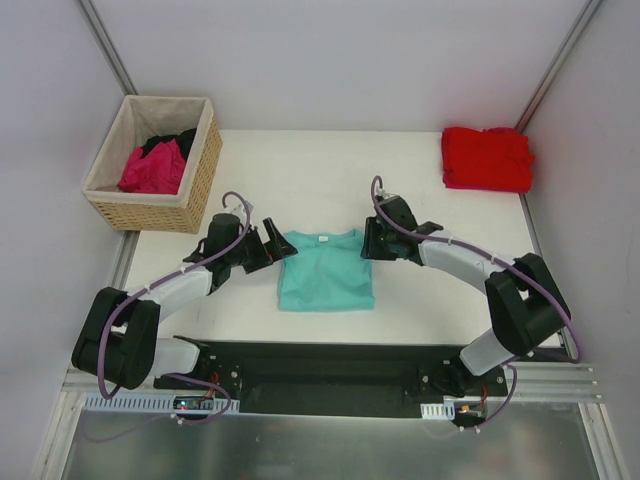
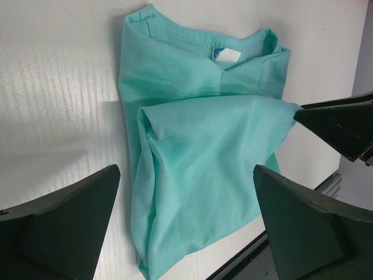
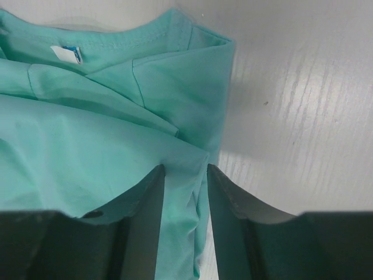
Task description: Fold and stack the t-shirts
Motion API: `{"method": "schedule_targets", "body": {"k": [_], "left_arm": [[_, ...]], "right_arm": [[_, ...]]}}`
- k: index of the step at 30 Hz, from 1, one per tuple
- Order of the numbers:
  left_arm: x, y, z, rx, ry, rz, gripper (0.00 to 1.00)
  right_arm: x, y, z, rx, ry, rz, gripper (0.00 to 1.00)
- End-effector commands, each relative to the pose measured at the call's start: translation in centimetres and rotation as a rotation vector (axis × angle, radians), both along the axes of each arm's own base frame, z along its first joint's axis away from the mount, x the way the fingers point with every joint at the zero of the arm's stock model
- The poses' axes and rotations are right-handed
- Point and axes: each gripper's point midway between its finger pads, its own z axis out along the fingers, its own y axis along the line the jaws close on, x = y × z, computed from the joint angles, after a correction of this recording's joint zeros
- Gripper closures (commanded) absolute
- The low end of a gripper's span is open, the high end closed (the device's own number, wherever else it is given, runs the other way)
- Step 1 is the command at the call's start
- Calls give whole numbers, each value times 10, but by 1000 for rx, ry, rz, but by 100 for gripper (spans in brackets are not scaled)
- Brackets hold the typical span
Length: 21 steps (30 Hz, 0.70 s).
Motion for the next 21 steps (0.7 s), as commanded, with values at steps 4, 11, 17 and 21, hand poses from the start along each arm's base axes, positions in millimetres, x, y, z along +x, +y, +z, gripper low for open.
{"method": "schedule_targets", "body": {"k": [4, 11, 17, 21], "left_arm": [[6, 2, 2, -3, -33, -2, 1], [7, 3, 2, -2, -33, 5, 1], [13, 3, 4, -1, -38, 14, 1], [23, 2, 2, 12, -28, 26, 12]], "right_arm": [[15, 18, 9, 69, -26, 11, 69], [16, 22, 2, 82, -13, 12, 91], [15, 21, 3, 79, -15, 15, 99], [14, 20, 2, 80, -14, 14, 99]]}}
